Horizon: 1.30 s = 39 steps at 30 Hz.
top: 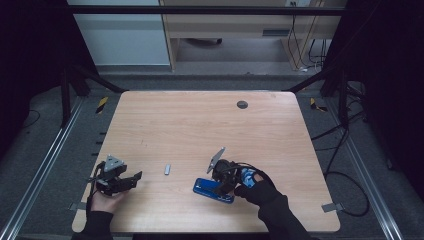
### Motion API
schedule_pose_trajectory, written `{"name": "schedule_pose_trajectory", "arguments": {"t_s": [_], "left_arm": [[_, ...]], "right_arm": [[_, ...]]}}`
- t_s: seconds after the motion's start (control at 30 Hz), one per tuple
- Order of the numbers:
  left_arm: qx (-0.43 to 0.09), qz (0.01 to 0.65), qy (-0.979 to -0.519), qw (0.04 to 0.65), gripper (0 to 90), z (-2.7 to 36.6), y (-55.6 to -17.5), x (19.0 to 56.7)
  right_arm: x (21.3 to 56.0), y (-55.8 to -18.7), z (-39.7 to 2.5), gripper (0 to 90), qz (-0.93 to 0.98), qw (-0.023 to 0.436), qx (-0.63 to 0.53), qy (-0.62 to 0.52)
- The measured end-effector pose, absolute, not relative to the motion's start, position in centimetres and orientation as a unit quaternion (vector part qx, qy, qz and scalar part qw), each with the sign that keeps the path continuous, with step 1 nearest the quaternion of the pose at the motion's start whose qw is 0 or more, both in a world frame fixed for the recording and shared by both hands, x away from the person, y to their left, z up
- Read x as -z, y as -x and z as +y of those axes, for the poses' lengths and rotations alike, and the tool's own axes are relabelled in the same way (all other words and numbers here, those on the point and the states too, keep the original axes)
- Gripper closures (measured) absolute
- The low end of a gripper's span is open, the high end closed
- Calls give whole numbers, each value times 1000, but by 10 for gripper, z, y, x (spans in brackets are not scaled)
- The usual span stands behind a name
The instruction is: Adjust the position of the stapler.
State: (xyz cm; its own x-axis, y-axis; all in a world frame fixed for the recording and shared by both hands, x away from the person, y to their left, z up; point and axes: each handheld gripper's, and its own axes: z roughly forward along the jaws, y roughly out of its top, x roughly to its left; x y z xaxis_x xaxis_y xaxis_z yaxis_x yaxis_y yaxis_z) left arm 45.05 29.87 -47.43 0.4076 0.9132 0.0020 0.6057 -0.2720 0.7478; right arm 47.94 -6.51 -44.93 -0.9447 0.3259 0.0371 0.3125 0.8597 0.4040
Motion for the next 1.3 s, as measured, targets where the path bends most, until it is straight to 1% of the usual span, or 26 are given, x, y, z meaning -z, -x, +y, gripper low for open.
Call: {"name": "schedule_pose_trajectory", "arguments": {"t_s": [0.2, 0.23, 0.37, 0.4, 0.8, 0.9, 1.1, 1.3], "left_arm": [[-222, 493, -771, 338, 337, 299, -451, 475], [-222, 492, -771, 338, 337, 299, -451, 475], [-222, 492, -771, 339, 339, 299, -451, 475], [-221, 492, -771, 339, 339, 299, -451, 475], [-222, 492, -771, 339, 341, 299, -451, 474], [-222, 493, -770, 340, 341, 299, -451, 475], [-221, 493, -769, 342, 342, 299, -452, 475], [-220, 490, -770, 343, 345, 299, -451, 474]], "right_arm": [[455, -481, -66, 608, 965, 12, -202, -165], [456, -481, -66, 636, 965, 7, -205, -163], [455, -480, -65, 644, 966, 8, -202, -161], [455, -479, -65, 649, 967, 15, -204, -154], [453, -477, -64, 660, 971, 30, -197, -133], [452, -476, -63, 660, 973, 42, -192, -118], [452, -474, -63, 659, 975, 25, -201, -93], [450, -472, -62, 659, 976, 19, -205, -70]]}}
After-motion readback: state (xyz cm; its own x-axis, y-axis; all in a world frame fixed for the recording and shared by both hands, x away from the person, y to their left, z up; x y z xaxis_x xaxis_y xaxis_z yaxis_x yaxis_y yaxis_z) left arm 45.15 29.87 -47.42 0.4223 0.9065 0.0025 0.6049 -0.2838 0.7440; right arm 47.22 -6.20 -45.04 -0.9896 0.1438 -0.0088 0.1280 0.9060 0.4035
